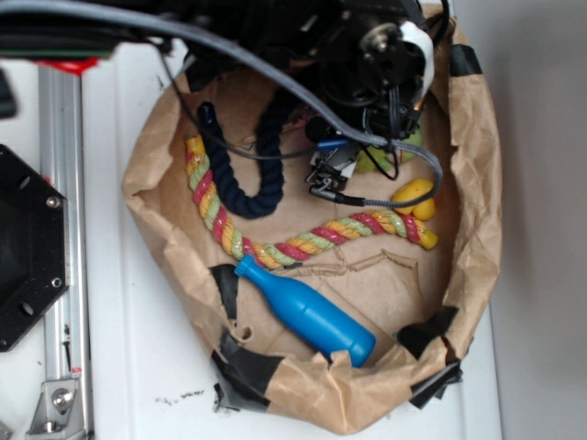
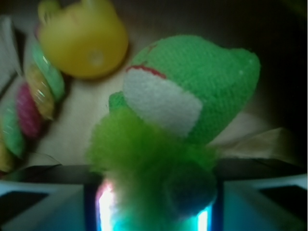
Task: Grab the green animal.
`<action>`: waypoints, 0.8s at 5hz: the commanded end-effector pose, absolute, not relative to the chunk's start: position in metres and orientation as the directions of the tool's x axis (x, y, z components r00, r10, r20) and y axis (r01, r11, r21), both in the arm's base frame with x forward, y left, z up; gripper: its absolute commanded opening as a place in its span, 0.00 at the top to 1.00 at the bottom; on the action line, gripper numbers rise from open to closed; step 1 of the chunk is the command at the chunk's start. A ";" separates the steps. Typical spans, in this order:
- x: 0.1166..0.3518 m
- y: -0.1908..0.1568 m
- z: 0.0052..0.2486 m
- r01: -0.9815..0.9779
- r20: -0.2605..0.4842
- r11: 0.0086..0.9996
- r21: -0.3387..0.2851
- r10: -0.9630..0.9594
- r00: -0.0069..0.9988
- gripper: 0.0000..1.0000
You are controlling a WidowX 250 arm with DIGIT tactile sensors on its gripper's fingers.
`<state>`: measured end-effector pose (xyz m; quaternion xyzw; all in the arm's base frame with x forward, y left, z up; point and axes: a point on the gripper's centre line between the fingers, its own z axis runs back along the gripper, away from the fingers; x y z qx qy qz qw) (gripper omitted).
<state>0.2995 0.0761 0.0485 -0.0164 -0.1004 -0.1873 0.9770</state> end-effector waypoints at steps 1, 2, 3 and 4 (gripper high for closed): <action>0.286 0.048 0.150 0.261 0.294 0.945 0.195 -0.310 0.904 1.00; 0.268 0.036 0.195 0.194 0.216 0.972 0.130 -0.219 0.952 1.00; 0.257 0.030 0.192 -0.054 0.256 0.996 -0.078 0.073 0.964 1.00; 0.261 0.027 0.187 -0.145 0.228 0.985 -0.093 0.163 0.960 1.00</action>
